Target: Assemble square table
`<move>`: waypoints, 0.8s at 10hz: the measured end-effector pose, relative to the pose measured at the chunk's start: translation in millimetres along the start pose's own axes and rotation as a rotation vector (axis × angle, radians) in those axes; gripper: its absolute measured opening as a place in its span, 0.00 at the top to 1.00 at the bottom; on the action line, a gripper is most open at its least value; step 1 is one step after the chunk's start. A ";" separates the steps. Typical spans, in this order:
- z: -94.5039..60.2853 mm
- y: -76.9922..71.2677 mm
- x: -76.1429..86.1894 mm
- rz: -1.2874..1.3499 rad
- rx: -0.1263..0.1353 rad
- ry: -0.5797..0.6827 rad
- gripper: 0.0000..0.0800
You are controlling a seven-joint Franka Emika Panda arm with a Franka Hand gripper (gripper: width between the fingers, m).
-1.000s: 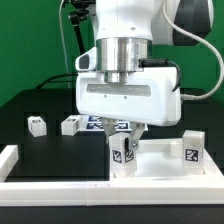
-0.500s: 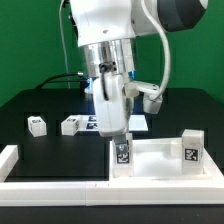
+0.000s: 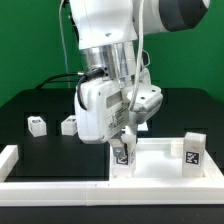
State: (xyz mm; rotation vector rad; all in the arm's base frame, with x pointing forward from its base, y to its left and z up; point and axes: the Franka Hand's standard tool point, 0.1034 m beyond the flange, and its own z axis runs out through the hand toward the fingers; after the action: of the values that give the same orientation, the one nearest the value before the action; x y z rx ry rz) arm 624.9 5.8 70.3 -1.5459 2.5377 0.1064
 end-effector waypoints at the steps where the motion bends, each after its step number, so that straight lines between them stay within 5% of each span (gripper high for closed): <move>1: -0.2 0.1 0.6 0.029 0.001 0.004 0.62; 3: 0.7 0.1 1.6 0.031 0.002 0.007 0.54; 4: 0.9 0.1 1.7 0.031 0.002 0.007 0.32; 8: -3.1 2.2 -3.3 0.010 0.001 0.000 0.19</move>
Offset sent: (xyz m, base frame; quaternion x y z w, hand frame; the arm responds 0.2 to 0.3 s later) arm 0.0000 0.0000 0.0000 0.0000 0.0000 0.0000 1.0000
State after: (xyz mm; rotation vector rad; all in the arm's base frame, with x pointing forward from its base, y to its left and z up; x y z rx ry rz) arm 624.1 9.3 73.9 -1.5333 2.5450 0.1066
